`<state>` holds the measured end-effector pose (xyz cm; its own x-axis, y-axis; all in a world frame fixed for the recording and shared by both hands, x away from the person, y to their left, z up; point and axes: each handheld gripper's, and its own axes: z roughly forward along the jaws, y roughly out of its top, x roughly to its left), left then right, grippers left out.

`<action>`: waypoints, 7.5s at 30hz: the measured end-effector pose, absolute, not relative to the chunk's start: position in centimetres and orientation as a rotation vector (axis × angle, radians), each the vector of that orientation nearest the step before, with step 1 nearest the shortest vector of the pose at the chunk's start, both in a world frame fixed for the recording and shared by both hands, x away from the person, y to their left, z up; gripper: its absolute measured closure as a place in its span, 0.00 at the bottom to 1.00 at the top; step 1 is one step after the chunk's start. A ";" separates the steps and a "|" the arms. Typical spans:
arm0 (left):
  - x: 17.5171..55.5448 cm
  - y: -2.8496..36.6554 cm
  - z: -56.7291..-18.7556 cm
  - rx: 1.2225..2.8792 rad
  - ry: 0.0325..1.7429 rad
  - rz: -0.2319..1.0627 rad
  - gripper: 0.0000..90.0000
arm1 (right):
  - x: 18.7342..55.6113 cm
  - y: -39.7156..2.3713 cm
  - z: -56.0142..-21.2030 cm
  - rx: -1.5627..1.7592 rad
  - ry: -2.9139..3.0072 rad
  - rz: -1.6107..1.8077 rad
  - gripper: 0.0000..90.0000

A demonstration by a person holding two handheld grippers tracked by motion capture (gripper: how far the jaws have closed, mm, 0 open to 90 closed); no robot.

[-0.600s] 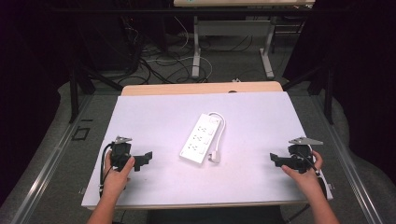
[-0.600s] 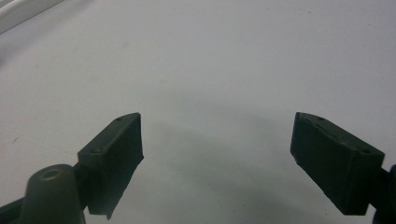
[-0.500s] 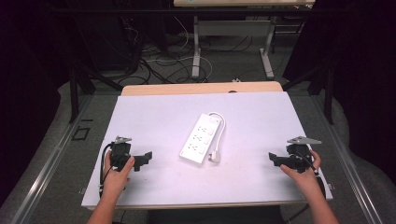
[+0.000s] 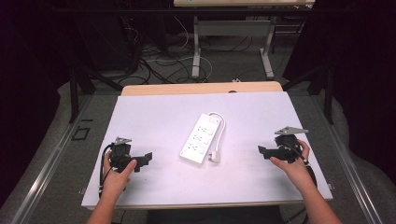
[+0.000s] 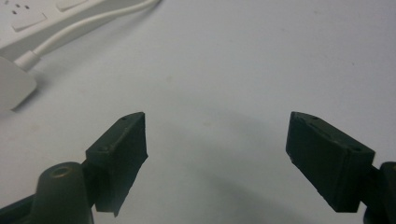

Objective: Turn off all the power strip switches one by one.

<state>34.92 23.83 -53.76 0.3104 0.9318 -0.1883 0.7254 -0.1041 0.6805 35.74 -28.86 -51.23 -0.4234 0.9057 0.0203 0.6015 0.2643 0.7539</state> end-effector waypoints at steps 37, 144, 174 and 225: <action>34.9 23.8 -53.7 1.864 1.431 0.400 0.02 | 46.5 -20.1 -46.7 1.266 2.378 0.829 0.39; 35.1 23.7 -54.3 1.899 1.455 0.348 0.09 | 51.6 -11.7 -50.6 1.343 2.553 0.757 1.00; 35.3 23.7 -54.4 1.903 1.459 0.342 0.09 | 48.8 -10.0 -51.0 1.243 2.697 0.754 1.00; 35.3 23.8 -54.3 1.912 1.466 0.352 0.09 | 48.0 -9.6 -51.2 1.187 2.726 0.768 1.00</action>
<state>35.29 23.76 -54.33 0.3251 0.9262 -0.1909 0.7381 -0.1224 0.6635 47.99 -9.64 -51.16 -0.6990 0.7032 0.1302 0.6677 0.5765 0.4710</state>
